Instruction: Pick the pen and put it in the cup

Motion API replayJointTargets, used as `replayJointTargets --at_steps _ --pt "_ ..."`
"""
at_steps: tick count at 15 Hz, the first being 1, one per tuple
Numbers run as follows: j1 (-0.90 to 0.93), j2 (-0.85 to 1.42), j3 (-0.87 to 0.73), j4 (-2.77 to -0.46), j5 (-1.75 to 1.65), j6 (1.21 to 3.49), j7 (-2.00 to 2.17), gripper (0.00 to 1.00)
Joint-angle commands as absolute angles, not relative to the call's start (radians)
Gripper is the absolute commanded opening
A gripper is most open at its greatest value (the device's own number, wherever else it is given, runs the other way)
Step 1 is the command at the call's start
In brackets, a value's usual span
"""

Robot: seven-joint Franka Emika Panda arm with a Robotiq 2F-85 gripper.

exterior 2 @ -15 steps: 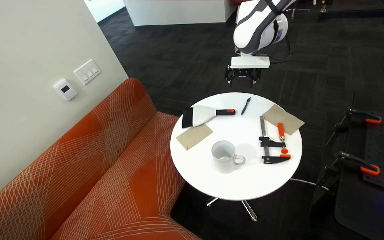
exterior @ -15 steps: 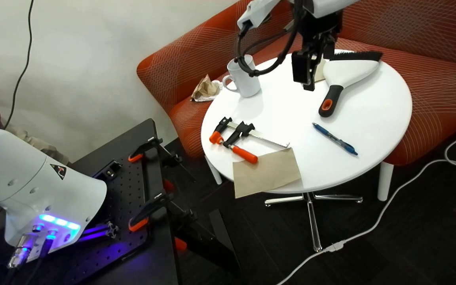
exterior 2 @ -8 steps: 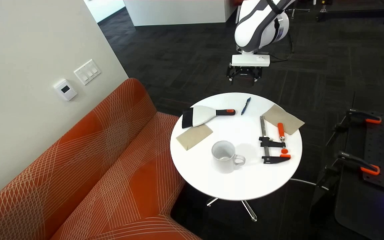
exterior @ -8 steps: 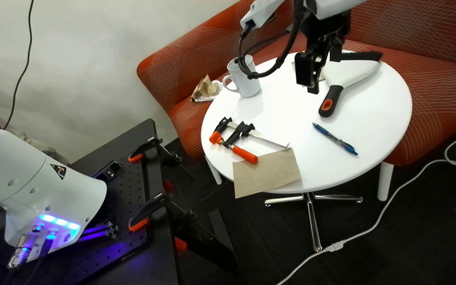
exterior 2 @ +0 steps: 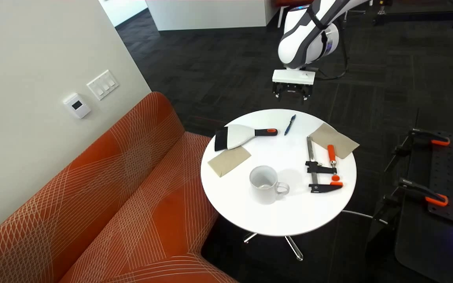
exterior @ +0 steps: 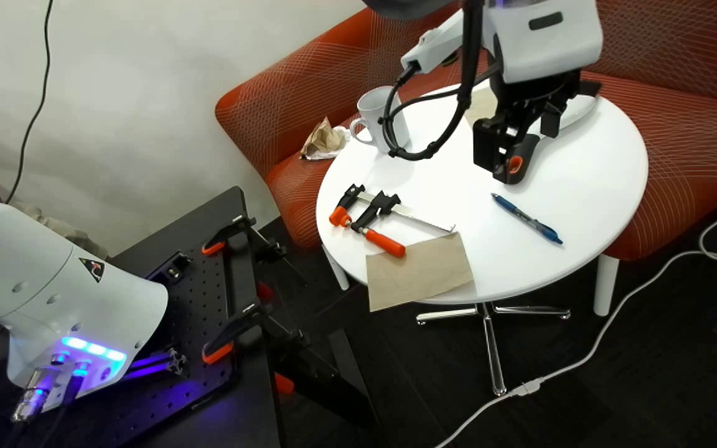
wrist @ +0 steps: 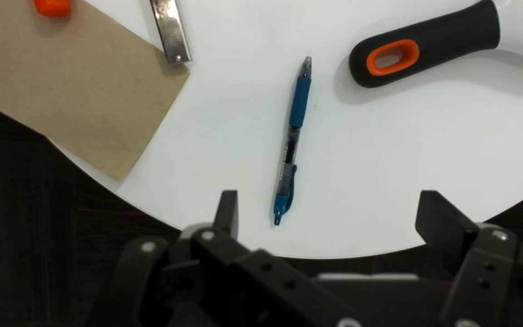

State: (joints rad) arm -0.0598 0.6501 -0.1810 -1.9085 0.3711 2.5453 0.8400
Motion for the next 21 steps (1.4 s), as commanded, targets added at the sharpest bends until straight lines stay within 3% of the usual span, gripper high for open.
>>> replayJointTargets --at_steps 1,20,21 --pt "-0.057 0.729 -0.197 -1.836 0.36 2.546 0.931 1.0" --pt "-0.087 0.963 -0.2 -1.648 0.358 2.512 1.032 1.0" --pt "-0.089 0.969 -0.2 -1.643 0.359 2.512 1.032 0.75"
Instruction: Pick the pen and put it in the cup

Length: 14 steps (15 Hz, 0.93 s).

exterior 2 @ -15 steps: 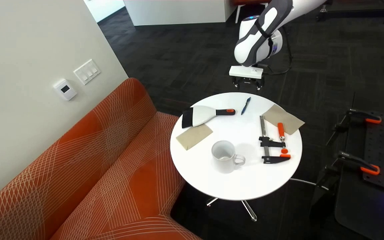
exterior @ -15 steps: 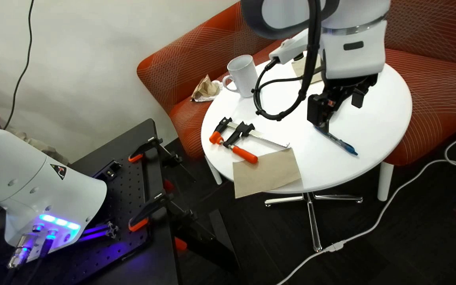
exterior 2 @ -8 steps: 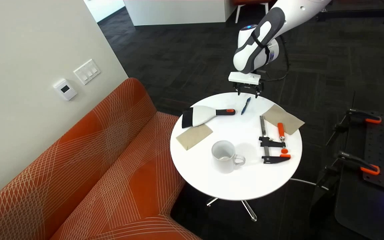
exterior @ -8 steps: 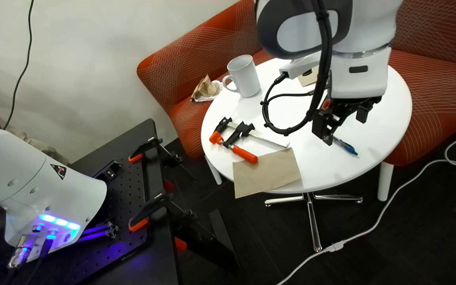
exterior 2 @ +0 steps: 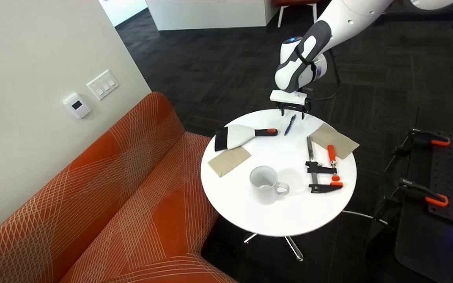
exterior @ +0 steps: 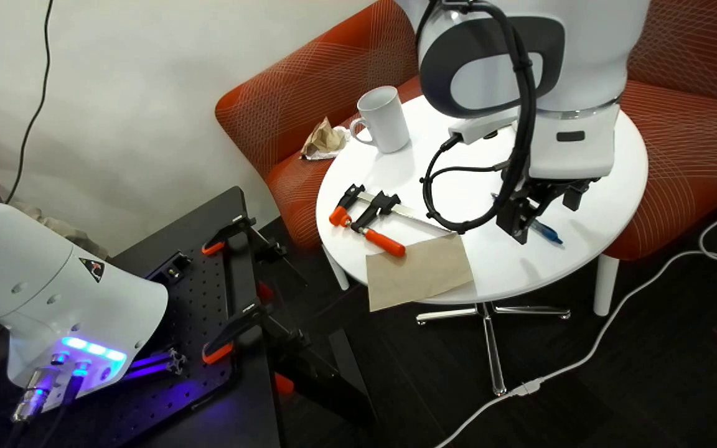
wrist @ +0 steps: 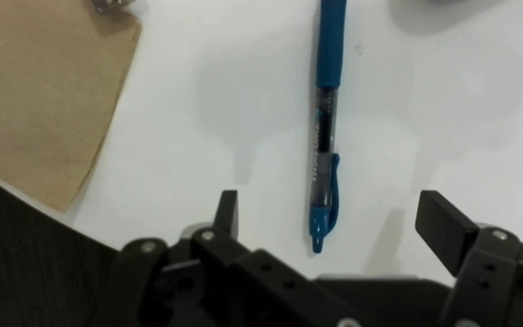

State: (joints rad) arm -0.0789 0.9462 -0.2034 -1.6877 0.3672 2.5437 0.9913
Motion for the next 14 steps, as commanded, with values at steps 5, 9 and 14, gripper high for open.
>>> replayJointTargets --at_steps 5,9,14 --pt "-0.094 0.984 -0.201 -1.625 0.361 2.517 1.034 0.42" --pt "-0.095 0.983 -0.2 -1.619 0.361 2.521 1.045 0.12" --pt "-0.072 0.945 -0.205 -1.656 0.343 2.53 1.036 0.04"
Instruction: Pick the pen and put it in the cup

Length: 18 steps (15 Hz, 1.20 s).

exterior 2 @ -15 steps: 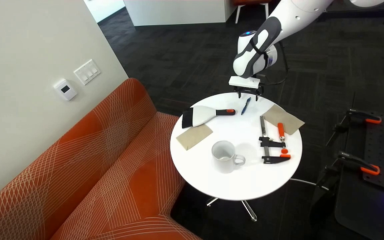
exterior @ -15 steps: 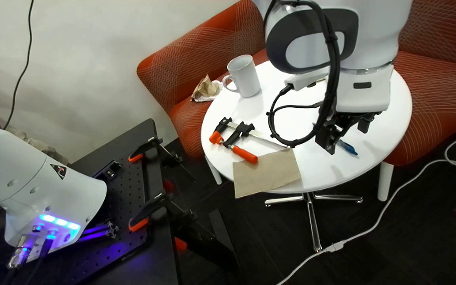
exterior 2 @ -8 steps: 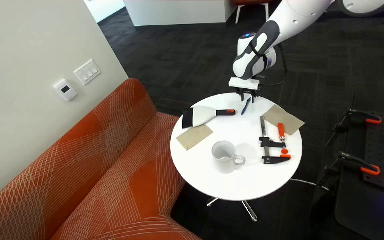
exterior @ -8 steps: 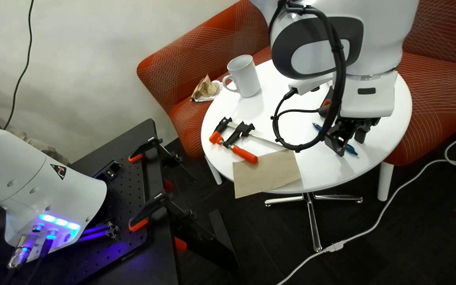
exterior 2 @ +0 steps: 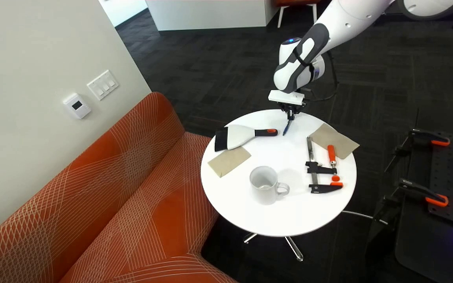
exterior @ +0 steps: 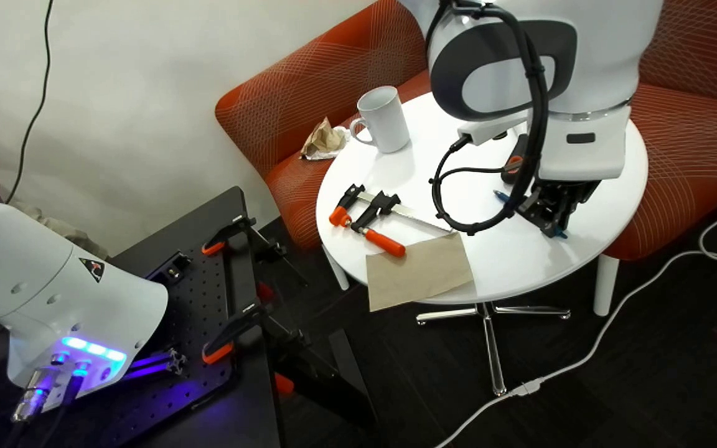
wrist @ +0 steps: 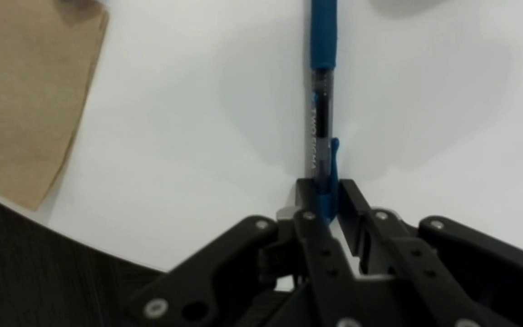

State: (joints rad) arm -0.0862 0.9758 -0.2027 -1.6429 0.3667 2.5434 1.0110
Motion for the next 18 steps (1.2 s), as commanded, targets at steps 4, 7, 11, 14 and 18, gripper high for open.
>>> replayJointTargets --at_steps 4,7,11,14,18 --pt "-0.011 0.851 -0.238 -1.734 0.279 2.542 1.035 0.04" --pt "0.045 0.771 -0.276 -1.788 0.186 2.53 1.021 0.04" --pt "0.095 0.667 -0.283 -1.84 0.044 2.488 0.967 0.04" --pt "0.113 0.581 -0.254 -1.884 -0.037 2.466 0.889 0.04" --pt "0.12 0.47 -0.198 -1.93 -0.091 2.409 0.748 0.04"
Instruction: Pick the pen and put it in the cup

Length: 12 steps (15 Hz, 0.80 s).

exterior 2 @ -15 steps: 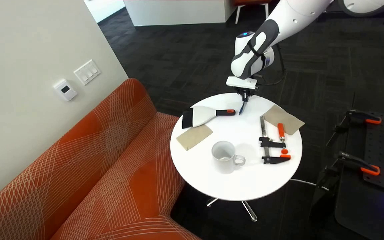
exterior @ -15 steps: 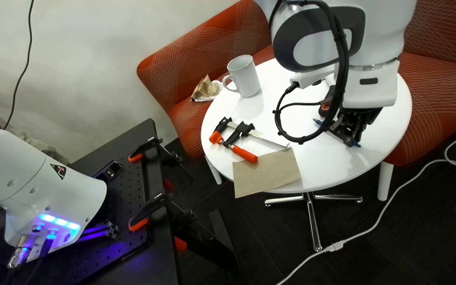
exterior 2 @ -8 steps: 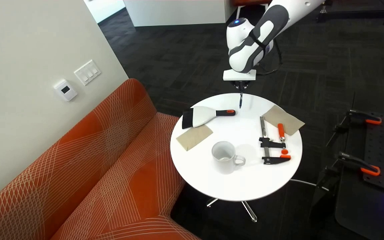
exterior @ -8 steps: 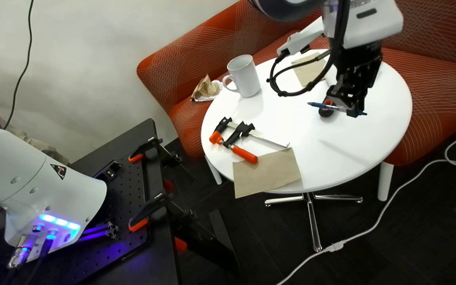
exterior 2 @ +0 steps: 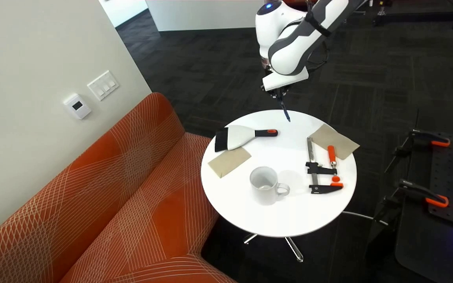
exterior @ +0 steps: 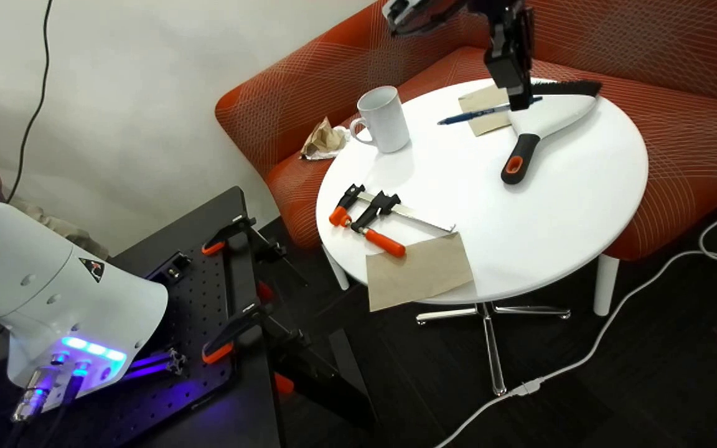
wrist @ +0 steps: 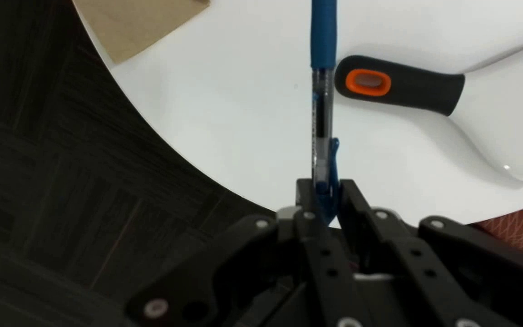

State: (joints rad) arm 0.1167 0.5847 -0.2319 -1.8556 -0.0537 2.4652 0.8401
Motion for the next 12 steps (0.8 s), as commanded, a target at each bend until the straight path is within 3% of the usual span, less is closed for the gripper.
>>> replayJointTargets --at_steps 1,12 --pt "0.119 0.445 -0.183 -1.939 -0.099 2.39 0.713 0.04" --pt "0.12 0.207 -0.04 -2.043 -0.175 2.205 0.32 0.04"
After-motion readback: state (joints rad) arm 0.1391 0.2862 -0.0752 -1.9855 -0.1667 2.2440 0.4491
